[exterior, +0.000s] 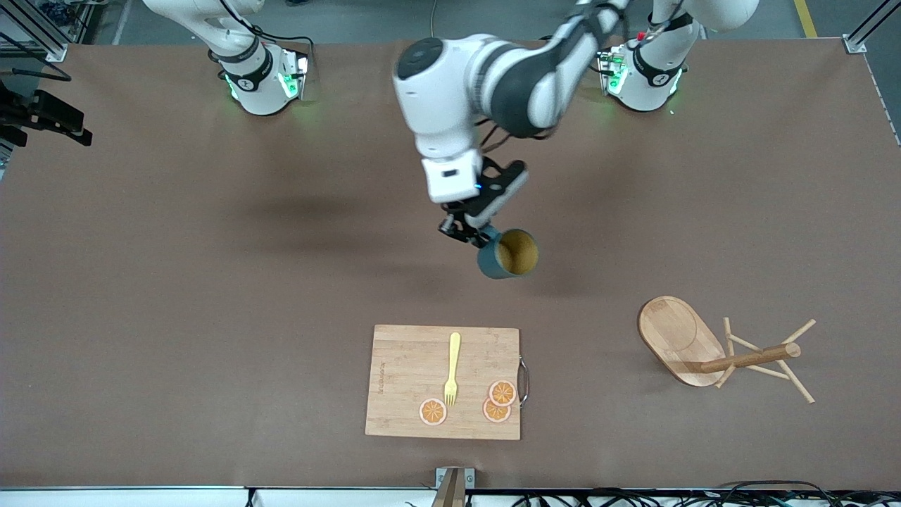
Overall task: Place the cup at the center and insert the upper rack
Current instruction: 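Lift the teal mug with the left gripper toward the wooden stand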
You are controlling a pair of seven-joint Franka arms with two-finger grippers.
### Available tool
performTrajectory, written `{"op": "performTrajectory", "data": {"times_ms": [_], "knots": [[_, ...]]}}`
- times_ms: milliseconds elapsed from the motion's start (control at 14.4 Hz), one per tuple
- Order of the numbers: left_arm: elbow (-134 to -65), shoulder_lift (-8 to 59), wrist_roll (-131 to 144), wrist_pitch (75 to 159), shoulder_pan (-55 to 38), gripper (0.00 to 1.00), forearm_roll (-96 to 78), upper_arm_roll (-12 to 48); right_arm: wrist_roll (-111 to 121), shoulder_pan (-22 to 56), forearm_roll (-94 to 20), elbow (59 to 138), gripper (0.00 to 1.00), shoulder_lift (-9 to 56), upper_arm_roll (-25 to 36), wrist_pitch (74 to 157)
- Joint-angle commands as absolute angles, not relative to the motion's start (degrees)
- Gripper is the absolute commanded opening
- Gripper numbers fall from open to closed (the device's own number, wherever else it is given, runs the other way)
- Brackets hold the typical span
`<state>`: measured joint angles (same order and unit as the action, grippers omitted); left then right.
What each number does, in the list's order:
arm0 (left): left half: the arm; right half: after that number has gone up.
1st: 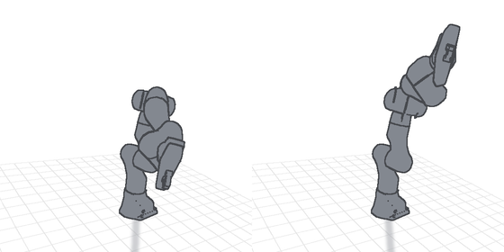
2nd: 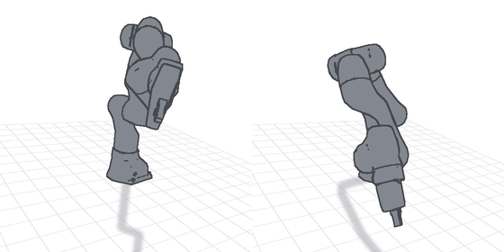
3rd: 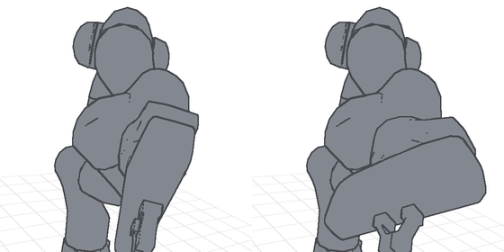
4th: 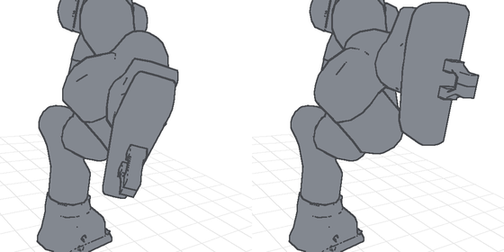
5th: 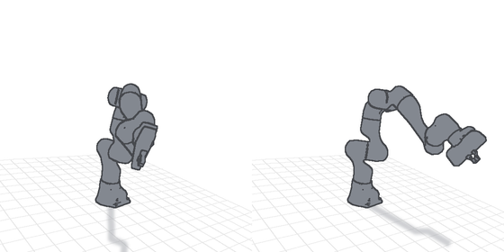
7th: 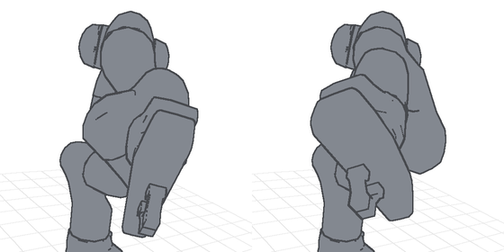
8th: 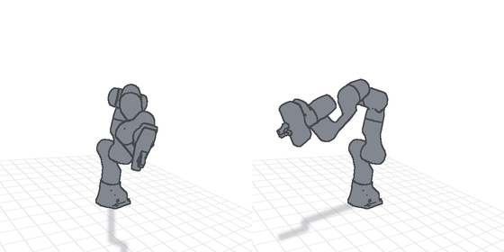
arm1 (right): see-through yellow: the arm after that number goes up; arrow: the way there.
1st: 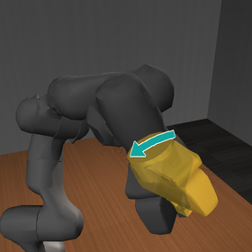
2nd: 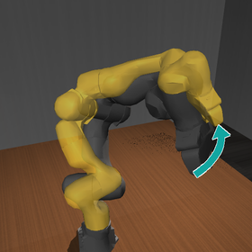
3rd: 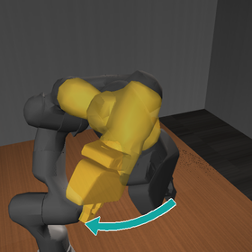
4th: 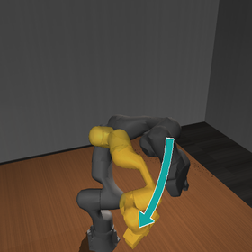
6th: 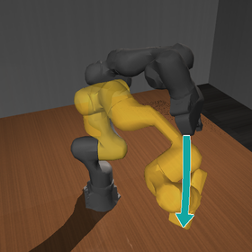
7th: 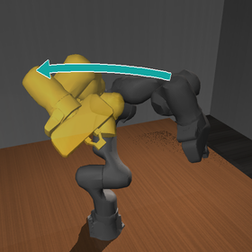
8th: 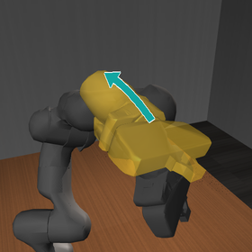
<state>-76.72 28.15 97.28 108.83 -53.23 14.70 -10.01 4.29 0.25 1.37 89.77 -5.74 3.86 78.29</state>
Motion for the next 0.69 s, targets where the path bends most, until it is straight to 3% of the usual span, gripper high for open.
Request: {"op": "performTrajectory", "data": {"times_ms": [0, 623], "knots": [[-78.93, 22.25, 88.02, 108.81, -45.99, 0.00, 6.27, -9.23, 4.57, 0.09, -0.25, 91.85, 1.00, -7.56, 3.87, 80.42], [-78.92, 17.93, 61.81, 107.67, -18.66, 0.01, -34.92, -9.14, 7.73, -0.18, -1.06, 91.93, 1.00, -7.65, 4.22, 80.25]]}}
